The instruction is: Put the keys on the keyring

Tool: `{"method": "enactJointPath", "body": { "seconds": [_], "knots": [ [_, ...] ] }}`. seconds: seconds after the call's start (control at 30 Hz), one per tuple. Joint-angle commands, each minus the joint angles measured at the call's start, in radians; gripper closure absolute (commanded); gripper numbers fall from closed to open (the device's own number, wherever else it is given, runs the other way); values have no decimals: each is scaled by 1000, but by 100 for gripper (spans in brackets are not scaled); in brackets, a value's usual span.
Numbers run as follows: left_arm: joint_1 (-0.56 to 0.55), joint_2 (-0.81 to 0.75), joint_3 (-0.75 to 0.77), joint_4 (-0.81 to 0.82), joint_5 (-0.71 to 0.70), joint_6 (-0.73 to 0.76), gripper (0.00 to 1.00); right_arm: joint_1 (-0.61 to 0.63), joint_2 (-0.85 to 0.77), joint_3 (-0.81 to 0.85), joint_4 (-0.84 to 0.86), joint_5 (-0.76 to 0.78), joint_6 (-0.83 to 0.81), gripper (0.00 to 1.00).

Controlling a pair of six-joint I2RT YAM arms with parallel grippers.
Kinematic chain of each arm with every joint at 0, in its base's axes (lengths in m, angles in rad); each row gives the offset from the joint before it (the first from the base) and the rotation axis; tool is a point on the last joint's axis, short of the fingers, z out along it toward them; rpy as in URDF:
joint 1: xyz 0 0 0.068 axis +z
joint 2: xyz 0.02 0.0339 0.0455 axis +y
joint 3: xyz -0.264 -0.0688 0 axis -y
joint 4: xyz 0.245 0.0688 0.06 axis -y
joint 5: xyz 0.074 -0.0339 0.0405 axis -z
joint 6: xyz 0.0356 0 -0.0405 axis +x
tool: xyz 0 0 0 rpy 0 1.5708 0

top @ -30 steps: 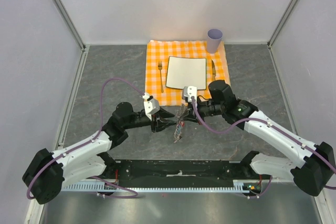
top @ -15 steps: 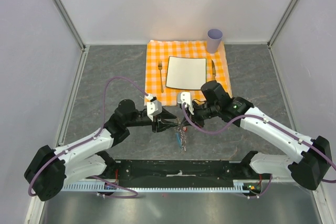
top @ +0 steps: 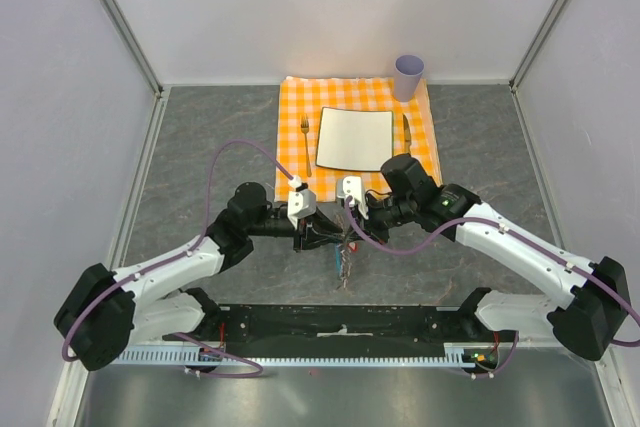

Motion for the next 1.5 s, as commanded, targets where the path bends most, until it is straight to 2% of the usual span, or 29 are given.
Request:
{"method": "enactJointPath", "body": {
  "seconds": [0.0, 0.13, 0.17, 0.27, 0.43, 0.53, 0.57, 0.67, 0.7, 0.9, 1.23, 1.47],
  "knots": [
    [5, 27, 51, -24, 72, 30, 69, 7, -9, 47, 50, -13, -18, 100],
    [4, 38, 61, -36, 76, 34, 77, 7, -15, 44, 58, -12, -12, 100],
    [5, 36, 63, -38, 76, 34, 85, 5, -13, 44, 59, -15, -10, 100],
    [4, 36, 65, -39, 82, 36, 98, 7, -13, 42, 64, -18, -7, 100],
    [5, 12, 48, -47, 27, 48, 98, 7, -21, 28, 79, 5, 10, 100],
    [5, -51, -4, 3, -57, 53, 98, 2, -43, 7, 99, 51, 33, 83],
    [5, -72, -21, 23, -74, 51, 98, -4, -65, -1, 108, 51, 40, 73],
    [5, -142, -73, 77, -117, 56, 98, -13, -98, -22, 131, 60, 56, 61],
    [5, -155, -78, 79, -112, 59, 98, -13, -104, -24, 133, 68, 56, 60],
    [7, -142, -75, 85, -59, 64, 98, -18, -99, -27, 131, 34, 34, 60],
    [5, -148, -75, 99, -50, 62, 98, -16, -55, -25, 131, -59, 14, 64],
    [5, -151, -78, 112, -37, 56, 98, -16, -36, -24, 131, -65, 8, 72]
  ]
}}
